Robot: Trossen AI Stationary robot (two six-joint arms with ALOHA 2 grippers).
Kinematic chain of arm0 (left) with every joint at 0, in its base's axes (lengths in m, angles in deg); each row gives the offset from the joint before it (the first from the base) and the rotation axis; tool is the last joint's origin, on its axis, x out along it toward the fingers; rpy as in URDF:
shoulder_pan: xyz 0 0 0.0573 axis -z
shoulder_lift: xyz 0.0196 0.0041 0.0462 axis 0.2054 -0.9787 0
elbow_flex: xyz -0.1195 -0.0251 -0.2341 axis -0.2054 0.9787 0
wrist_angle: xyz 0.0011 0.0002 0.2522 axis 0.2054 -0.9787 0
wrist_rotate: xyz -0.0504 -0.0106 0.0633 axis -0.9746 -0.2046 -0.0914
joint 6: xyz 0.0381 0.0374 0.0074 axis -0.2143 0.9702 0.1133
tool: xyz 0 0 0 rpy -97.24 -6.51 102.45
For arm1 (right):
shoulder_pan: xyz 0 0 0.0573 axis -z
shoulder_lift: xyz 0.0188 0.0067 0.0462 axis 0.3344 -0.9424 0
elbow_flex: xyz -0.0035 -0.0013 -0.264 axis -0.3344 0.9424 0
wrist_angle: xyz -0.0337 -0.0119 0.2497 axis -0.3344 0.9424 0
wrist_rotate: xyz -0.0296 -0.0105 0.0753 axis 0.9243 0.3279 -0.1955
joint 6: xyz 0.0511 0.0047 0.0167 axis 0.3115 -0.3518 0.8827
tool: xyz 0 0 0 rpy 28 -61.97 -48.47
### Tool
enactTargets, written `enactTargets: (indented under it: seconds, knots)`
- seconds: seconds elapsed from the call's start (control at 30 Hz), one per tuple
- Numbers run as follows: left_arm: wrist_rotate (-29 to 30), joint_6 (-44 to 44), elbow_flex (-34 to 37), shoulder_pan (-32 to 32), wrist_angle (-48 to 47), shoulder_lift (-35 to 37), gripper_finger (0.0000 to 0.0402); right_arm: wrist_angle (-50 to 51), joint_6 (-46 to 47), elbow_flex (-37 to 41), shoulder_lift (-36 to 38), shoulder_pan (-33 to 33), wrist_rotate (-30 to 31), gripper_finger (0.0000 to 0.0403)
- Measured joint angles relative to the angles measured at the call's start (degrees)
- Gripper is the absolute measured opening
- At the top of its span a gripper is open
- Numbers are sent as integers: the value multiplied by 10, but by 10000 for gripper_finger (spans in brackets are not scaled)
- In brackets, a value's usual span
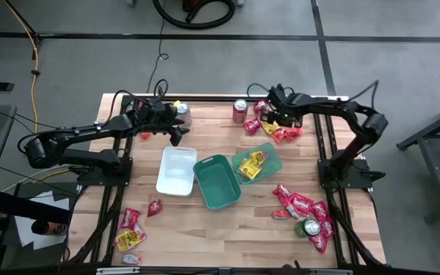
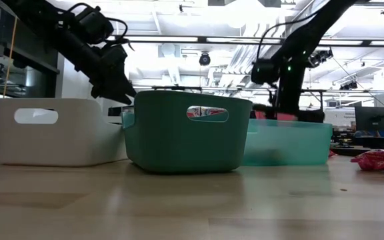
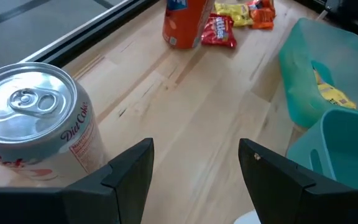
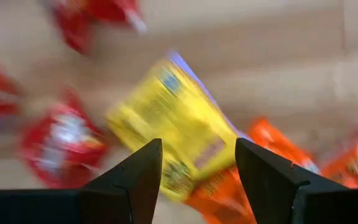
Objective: Sort candy
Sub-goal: Put the yellow candy into the green transparent bin
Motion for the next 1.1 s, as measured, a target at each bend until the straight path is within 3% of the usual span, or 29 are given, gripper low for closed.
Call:
enactTargets:
  seconds: [0.13, 0.3, 0.67, 0.8, 0.97, 1.1]
  knots:
    - [0, -5, -5, 0, 11, 0, 223, -17, -67, -1, 25, 9, -24, 199]
    - [0, -53, -5, 0, 49, 0, 223, -10, -154, -1, 5, 13, -53, 199]
    - [-7, -152, -5, 0, 133, 0, 223, -27, -246, -5, -83, 8, -17, 195]
    - [-32, -197, -5, 0, 184, 0, 223, -31, -275, -4, -77, 7, -14, 147]
    - [-74, -258, -5, 0, 260, 0, 223, -52, -336, 0, -36, 3, -10, 21]
    - [-97, -301, -6, 0, 318, 5, 223, -80, -363, 0, 15, 3, -23, 21]
